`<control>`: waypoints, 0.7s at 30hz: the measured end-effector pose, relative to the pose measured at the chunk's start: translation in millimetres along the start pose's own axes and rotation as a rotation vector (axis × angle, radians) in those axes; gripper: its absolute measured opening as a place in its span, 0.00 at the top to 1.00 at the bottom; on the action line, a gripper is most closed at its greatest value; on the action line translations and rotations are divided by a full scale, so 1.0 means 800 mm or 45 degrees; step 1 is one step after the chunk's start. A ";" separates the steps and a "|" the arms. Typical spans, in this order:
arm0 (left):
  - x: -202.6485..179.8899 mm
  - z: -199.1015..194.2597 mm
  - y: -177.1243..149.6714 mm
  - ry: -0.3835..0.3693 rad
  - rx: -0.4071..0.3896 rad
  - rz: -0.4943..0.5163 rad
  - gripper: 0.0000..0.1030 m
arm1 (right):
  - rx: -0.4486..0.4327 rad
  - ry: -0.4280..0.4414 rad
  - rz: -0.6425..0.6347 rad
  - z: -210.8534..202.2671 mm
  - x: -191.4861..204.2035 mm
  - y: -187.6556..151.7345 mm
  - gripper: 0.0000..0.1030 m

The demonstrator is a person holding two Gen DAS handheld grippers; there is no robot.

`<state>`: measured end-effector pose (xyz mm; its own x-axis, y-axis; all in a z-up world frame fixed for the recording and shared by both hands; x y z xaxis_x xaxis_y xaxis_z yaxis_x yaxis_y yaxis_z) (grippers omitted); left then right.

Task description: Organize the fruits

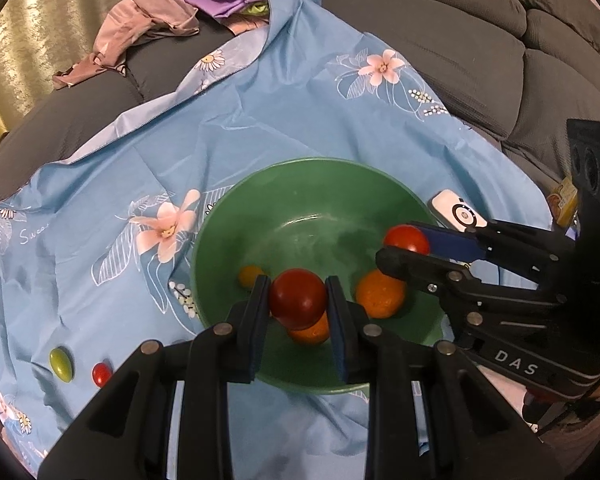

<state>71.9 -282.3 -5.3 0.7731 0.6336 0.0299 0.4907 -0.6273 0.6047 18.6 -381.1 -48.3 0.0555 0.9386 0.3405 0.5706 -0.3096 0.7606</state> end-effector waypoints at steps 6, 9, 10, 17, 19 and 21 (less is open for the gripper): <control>-0.003 0.014 0.002 -0.005 0.025 0.007 0.74 | 0.005 -0.007 0.011 0.003 -0.004 -0.001 0.71; -0.003 0.020 0.002 -0.007 0.037 0.008 0.74 | 0.010 -0.009 0.015 0.005 -0.005 -0.002 0.71; -0.004 0.022 0.002 -0.006 0.040 0.010 0.74 | 0.011 -0.009 0.015 0.005 -0.006 -0.003 0.71; -0.006 0.033 0.002 -0.011 0.062 0.024 0.74 | 0.022 -0.012 0.023 0.010 -0.010 -0.003 0.71; -0.006 0.037 0.002 -0.011 0.067 0.024 0.74 | 0.023 -0.014 0.024 0.011 -0.011 -0.003 0.71; -0.005 0.039 0.002 -0.013 0.073 0.024 0.74 | 0.026 -0.016 0.026 0.012 -0.012 -0.003 0.71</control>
<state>82.1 -300.5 -29.4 0.7861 0.6172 0.0328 0.4982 -0.6642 0.5573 24.3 -387.6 -58.8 0.0775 0.9338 0.3492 0.5859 -0.3260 0.7419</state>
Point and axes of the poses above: each gripper's, at about its wrist camera, not at the fingertips, and z roughly the way its jaws point, x to its left, y to its top, the point moved 5 cm from there along z, roughly the way its jaws point, and after that the axes turned 2 degrees about z, right-handed, at the moved point
